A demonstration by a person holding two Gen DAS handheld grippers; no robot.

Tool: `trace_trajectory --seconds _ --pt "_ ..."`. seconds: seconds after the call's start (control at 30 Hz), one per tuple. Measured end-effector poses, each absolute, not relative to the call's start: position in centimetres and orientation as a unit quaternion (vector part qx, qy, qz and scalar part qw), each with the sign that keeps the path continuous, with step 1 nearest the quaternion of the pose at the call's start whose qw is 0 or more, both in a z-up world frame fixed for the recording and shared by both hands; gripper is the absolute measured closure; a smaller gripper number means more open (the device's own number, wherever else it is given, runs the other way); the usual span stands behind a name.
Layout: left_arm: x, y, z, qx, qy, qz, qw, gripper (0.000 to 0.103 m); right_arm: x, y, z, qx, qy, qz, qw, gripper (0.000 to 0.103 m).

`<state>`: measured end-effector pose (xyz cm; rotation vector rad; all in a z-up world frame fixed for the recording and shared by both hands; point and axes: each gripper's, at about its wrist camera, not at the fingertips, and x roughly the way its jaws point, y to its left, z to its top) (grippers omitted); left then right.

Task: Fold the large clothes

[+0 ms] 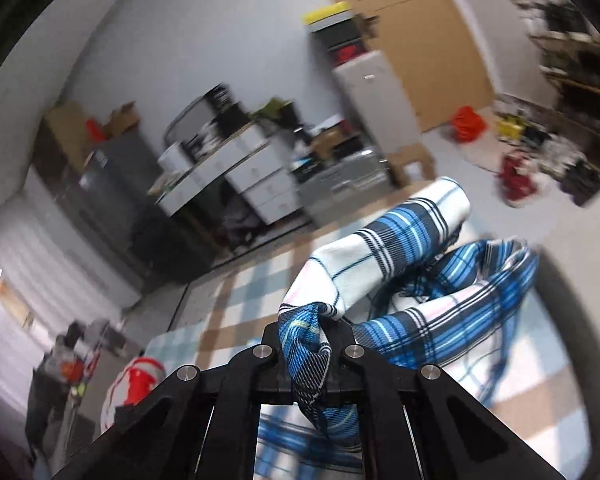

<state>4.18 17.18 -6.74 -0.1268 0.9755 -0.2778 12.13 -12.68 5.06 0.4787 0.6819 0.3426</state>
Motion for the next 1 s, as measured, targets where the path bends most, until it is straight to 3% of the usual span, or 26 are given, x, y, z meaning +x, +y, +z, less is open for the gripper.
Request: trace_trajectory --seconds 0.2,0.4,0.57,0.77,1.0 --pt "3.1 27.2 -4.3 -0.172 0.420 -0.069 0.889 0.052 14.4 -0.2 2.7 0.164 0.369 0.221 0.888 0.097" --pt "2.0 30.7 -4.0 -0.218 0.398 -0.044 0.890 0.052 13.2 10.8 -6.0 0.047 0.456 0.222 0.861 0.096" --pt "2.7 29.8 -4.2 -0.214 0.406 -0.058 0.887 0.052 11.7 11.1 -10.3 0.041 0.479 0.208 0.852 0.094" --pt "3.3 29.4 -4.2 -0.205 0.409 -0.062 0.887 0.052 8.5 9.6 -7.0 0.073 0.407 0.269 0.870 0.094" --pt "3.8 28.4 -5.3 -0.195 0.431 -0.075 0.878 0.052 7.0 9.7 -10.5 0.024 0.468 0.284 0.837 0.094"
